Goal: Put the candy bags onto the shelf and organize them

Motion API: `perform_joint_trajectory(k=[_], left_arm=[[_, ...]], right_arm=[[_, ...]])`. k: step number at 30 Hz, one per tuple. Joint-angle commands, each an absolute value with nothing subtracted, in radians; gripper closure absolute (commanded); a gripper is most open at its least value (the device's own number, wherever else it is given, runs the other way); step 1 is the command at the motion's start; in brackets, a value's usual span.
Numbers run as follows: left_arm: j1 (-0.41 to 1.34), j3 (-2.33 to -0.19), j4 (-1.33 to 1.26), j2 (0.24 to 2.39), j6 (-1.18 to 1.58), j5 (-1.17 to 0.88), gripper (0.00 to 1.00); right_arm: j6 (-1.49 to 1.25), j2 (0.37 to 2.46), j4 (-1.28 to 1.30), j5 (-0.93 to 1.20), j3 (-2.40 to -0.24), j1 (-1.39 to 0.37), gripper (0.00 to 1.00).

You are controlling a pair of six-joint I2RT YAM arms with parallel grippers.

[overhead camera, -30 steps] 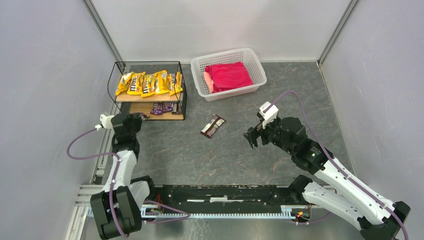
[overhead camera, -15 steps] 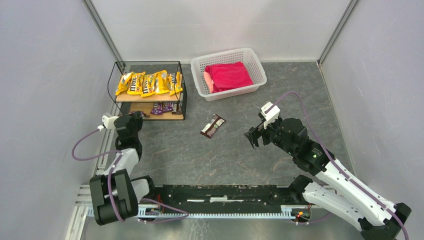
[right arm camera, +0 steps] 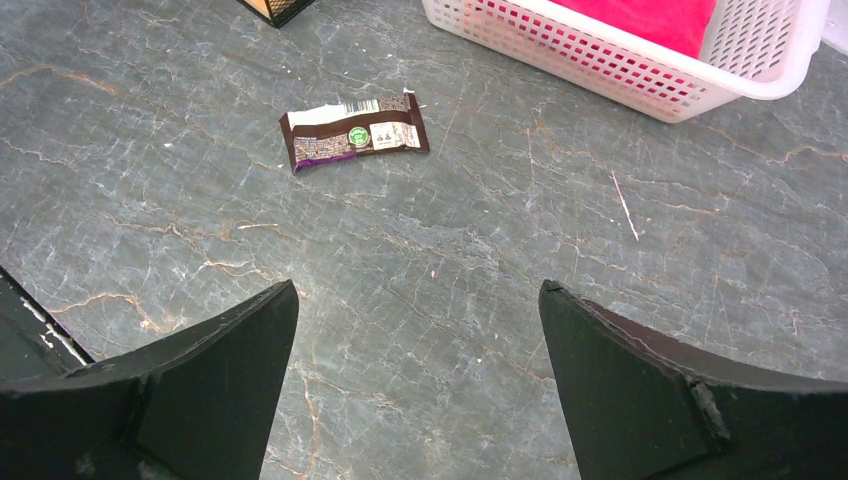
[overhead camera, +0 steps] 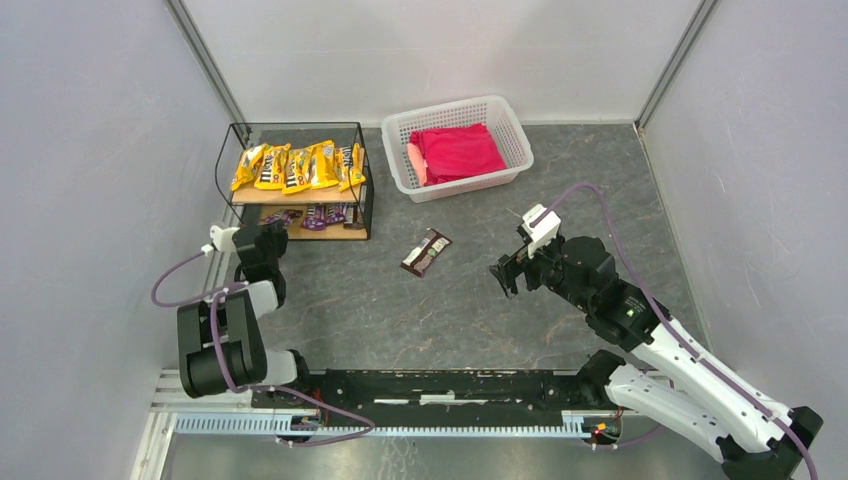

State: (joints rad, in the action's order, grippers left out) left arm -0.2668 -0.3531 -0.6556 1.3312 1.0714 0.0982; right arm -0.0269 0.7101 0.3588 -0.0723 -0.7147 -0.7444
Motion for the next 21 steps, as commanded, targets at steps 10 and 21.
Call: perform_joint_trajectory(k=[10,21], left_arm=[[-0.271,-0.404,-0.825,1.513,1.183,0.008,0.91],[-0.271,-0.443,-0.857,1.628,1.224,-0.035,0.79]], right_arm=[[-0.017,0.684,0.343,-0.090,-0.720,-0.750,0.02],[-0.015,0.684,0.343,-0.094,-0.718,-0.749,0.02]])
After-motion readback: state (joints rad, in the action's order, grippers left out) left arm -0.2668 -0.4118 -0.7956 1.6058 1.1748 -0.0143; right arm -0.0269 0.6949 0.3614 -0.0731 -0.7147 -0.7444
